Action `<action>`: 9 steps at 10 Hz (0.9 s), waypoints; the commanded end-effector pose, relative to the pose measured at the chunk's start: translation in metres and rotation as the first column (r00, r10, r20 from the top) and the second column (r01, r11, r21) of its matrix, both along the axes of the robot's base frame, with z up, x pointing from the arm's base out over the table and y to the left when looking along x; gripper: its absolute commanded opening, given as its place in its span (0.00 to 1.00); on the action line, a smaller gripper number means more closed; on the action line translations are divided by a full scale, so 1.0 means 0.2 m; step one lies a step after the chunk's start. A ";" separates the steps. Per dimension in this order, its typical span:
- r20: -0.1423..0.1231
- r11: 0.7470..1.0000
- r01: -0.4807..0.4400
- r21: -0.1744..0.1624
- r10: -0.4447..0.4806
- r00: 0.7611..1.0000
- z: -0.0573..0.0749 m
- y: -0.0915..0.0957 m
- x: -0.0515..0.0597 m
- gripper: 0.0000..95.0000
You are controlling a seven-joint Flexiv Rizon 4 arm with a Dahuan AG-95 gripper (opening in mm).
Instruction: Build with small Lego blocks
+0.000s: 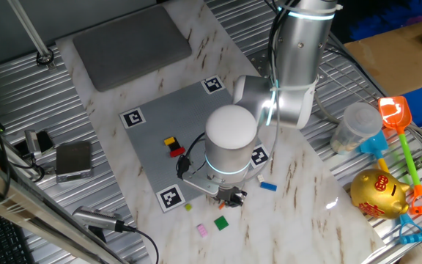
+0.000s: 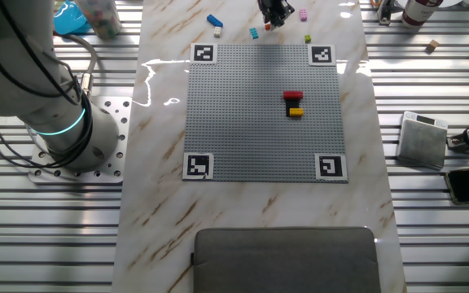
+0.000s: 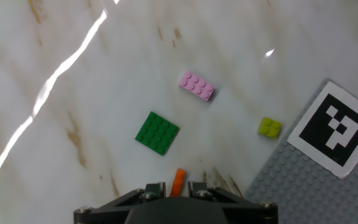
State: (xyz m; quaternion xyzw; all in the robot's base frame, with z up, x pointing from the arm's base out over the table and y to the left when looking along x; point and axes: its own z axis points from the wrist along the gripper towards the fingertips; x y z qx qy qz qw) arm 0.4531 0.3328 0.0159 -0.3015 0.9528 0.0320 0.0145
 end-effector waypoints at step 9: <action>0.021 1.000 0.026 0.000 -0.026 0.999 -0.02 0.02 0.01 0.20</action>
